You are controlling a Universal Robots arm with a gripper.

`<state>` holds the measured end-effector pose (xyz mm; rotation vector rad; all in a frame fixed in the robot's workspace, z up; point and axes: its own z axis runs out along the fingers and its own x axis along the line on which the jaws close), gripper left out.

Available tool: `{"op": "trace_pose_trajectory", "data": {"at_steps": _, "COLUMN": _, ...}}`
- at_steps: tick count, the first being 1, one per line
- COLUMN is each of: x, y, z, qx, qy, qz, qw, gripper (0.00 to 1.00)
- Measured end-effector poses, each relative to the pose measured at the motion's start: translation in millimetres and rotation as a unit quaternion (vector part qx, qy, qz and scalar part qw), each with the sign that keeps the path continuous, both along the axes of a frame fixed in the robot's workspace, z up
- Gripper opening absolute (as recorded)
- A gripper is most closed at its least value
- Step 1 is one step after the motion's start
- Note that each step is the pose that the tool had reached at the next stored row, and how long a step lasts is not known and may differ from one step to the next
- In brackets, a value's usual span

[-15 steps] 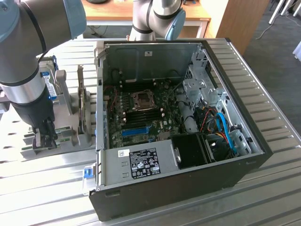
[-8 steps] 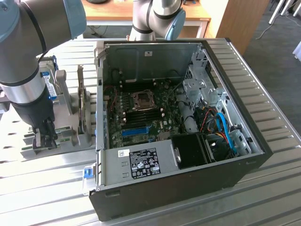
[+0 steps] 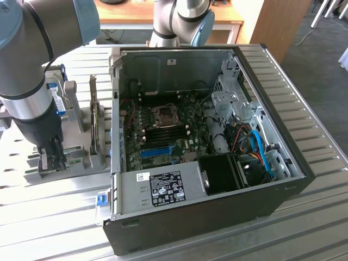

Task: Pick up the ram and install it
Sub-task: 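Pick up the ram and move it above insertion slot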

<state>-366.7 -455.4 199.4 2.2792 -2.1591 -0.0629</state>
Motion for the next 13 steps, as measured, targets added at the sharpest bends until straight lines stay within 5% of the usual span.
{"op": "trace_pose_trajectory", "data": {"at_steps": 13, "x": 0.0, "y": 0.9, "z": 0.0, "qx": 0.0, "qy": 0.0, "qz": 0.0, "qw": 1.0, "gripper": 0.22}}
